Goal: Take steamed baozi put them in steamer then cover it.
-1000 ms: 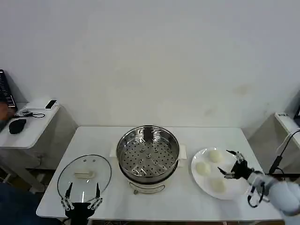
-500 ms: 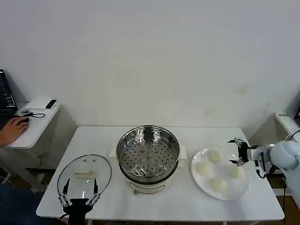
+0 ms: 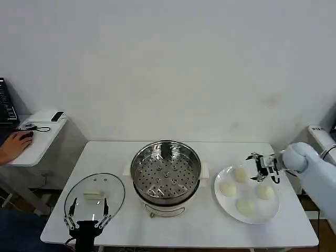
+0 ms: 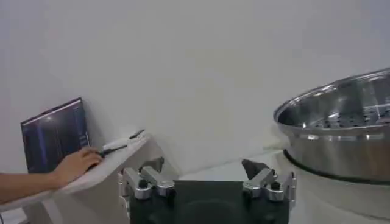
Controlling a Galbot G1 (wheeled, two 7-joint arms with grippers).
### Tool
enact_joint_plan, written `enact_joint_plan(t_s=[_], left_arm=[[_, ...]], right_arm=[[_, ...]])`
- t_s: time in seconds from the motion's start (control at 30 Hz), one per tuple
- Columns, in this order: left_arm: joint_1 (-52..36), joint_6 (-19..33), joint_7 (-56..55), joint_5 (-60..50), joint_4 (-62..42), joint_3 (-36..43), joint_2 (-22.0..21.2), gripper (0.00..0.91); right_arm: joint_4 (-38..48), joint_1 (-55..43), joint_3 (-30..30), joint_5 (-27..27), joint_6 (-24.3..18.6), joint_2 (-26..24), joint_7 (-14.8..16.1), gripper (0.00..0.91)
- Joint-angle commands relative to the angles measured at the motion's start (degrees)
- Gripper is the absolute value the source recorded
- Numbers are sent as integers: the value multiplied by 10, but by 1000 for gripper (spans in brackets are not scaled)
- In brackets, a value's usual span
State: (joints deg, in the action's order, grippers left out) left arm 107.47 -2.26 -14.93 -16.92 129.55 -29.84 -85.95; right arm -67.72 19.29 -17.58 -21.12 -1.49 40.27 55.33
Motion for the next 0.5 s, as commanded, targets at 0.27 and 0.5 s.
enact_joint_plan(t_s=[0.27, 0.5], left_arm=[[0, 0, 0, -7, -1, 3, -2, 907], [-2, 0, 0, -8, -3, 3, -2, 907]], right_arm=[[58, -40, -60, -18, 25, 46, 0, 907], [72, -39, -57, -23, 31, 51, -6, 806]])
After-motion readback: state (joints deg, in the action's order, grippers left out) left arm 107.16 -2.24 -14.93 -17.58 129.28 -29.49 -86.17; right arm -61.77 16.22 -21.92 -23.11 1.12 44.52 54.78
